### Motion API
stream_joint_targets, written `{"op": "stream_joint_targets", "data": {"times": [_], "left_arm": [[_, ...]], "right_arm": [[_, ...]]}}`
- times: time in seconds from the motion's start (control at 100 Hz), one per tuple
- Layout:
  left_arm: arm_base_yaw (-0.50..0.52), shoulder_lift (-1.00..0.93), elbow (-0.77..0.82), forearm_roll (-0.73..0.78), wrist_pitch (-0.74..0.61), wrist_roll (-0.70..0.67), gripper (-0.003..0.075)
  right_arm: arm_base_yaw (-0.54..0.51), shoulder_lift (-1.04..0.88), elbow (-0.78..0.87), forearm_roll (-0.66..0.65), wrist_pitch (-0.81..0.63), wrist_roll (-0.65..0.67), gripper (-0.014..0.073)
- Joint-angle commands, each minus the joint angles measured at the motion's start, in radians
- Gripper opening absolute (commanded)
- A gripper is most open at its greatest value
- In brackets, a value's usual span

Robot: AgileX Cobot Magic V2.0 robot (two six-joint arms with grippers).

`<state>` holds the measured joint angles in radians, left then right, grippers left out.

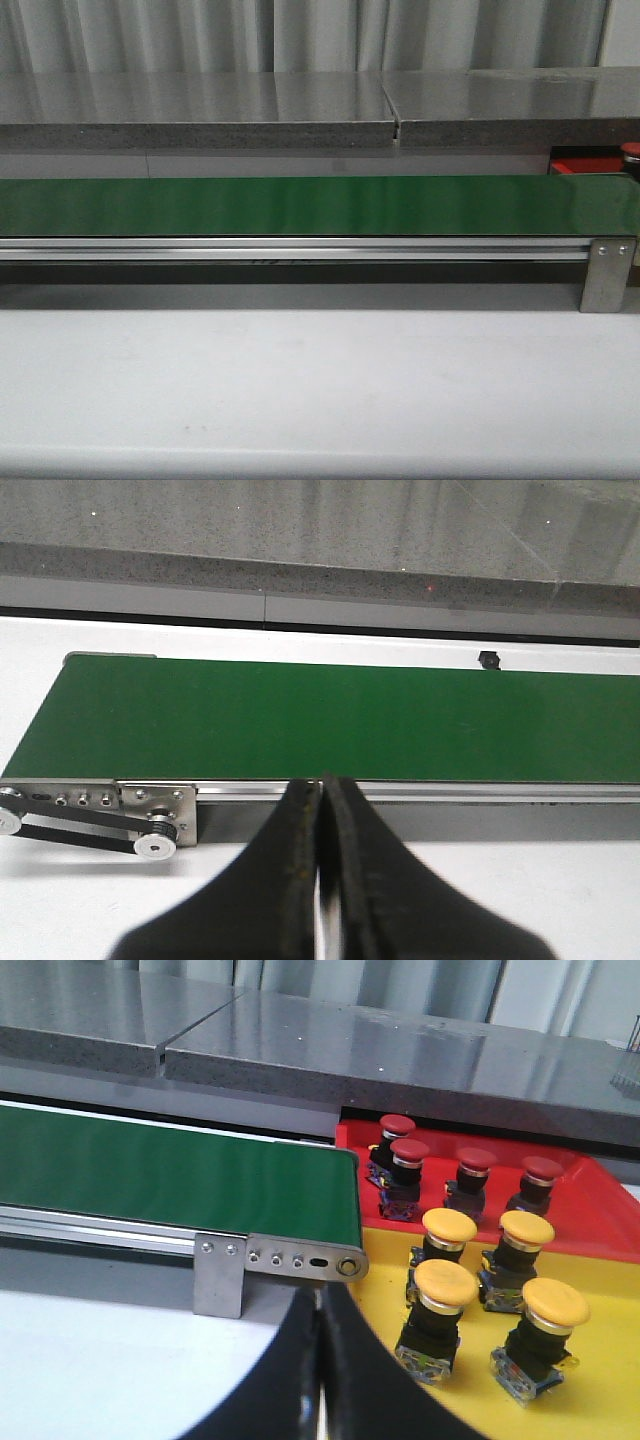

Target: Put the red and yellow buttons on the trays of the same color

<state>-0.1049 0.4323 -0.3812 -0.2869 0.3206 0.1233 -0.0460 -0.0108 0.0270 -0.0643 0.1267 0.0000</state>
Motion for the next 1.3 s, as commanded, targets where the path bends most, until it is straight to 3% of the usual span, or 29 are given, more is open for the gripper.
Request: {"op": "stream_joint_targets", "data": {"times": [0.0, 0.74, 1.0, 1.09, 1.17, 1.29], "left_arm": [[-0.008, 0.005, -0.028, -0.012, -0.076, -0.005, -0.0020], [-0.008, -0.002, -0.028, 0.026, -0.081, -0.005, -0.0020], [-0.002, -0.185, 0.033, 0.121, -0.082, -0.007, -0.0020], [0.007, -0.277, 0.091, 0.183, -0.088, -0.070, -0.0020], [0.007, -0.345, 0.150, 0.281, -0.088, -0.205, -0.0020], [0.007, -0.440, 0.227, 0.320, -0.088, -0.249, -0.0020]], "right_arm": [[0.002, -0.018, -0.023, -0.016, -0.084, 0.000, -0.0068], [0.002, -0.018, -0.023, -0.016, -0.084, 0.000, -0.0068], [0.002, -0.018, -0.023, -0.016, -0.084, 0.000, -0.0068], [0.002, -0.018, -0.023, -0.016, -0.084, 0.000, -0.0068], [0.002, -0.018, -0.023, -0.016, -0.084, 0.000, -0.0068], [0.002, -0.018, -0.023, -0.016, -0.084, 0.000, -0.0068]]}}
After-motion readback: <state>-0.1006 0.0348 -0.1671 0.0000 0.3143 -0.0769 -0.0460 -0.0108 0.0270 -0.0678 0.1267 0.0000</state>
